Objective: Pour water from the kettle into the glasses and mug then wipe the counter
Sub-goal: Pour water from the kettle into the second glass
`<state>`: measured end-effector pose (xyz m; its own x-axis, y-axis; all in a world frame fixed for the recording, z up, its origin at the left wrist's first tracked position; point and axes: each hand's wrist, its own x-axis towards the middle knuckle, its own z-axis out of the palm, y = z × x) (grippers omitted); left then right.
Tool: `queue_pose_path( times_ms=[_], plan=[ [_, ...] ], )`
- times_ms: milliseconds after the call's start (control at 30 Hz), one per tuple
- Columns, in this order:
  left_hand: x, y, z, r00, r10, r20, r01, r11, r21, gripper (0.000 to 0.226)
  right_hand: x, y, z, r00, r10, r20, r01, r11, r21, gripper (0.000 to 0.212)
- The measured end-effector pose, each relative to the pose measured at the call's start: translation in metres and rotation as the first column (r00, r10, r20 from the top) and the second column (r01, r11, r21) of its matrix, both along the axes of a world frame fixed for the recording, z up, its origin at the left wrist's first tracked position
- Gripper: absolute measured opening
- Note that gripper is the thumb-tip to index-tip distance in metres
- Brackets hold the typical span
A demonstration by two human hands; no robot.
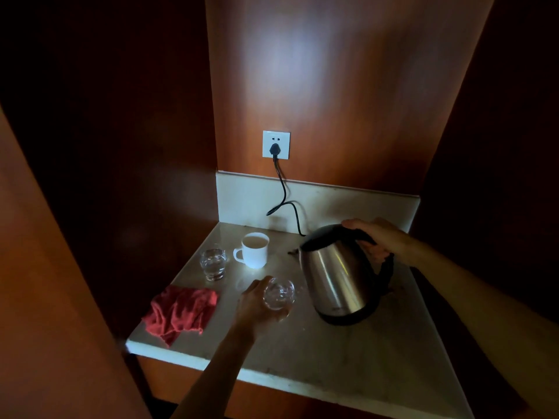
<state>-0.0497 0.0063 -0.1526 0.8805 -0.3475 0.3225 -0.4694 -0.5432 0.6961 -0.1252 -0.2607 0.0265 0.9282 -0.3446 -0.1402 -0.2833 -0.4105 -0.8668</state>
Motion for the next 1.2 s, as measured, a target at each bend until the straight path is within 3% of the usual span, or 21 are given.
queue_pose_path(
  times_ms=[167, 333, 633, 833, 1200],
  plan=[
    [0.003, 0.001, 0.0, 0.999, -0.032, -0.007, 0.033, 0.999, 0.026, 0.063, 0.007, -0.014, -0.017, 0.955, -0.25, 0.157, 0.225, 0.961, 0.163, 0.058],
    [0.002, 0.0, 0.002, 1.0, -0.029, 0.011, 0.028, 0.999, 0.021, 0.062, 0.023, -0.023, -0.035, 0.869, -0.43, 0.243, 0.355, 0.886, 0.298, 0.043],
    [0.009, -0.002, 0.003, 1.0, -0.02, -0.018, 0.02, 0.999, 0.043, 0.072, 0.047, -0.044, -0.067, 0.814, -0.52, 0.259, 0.427, 0.837, 0.341, 0.067],
    [0.003, -0.007, 0.009, 0.999, 0.027, -0.028, -0.025, 0.998, 0.049, 0.087, 0.054, -0.052, -0.074, 0.798, -0.545, 0.257, 0.443, 0.82, 0.363, 0.051],
    [0.003, -0.007, 0.013, 0.997, 0.031, -0.077, -0.026, 0.997, 0.076, 0.077, 0.056, -0.069, -0.077, 0.798, -0.535, 0.278, 0.441, 0.832, 0.335, 0.046]
  ],
)
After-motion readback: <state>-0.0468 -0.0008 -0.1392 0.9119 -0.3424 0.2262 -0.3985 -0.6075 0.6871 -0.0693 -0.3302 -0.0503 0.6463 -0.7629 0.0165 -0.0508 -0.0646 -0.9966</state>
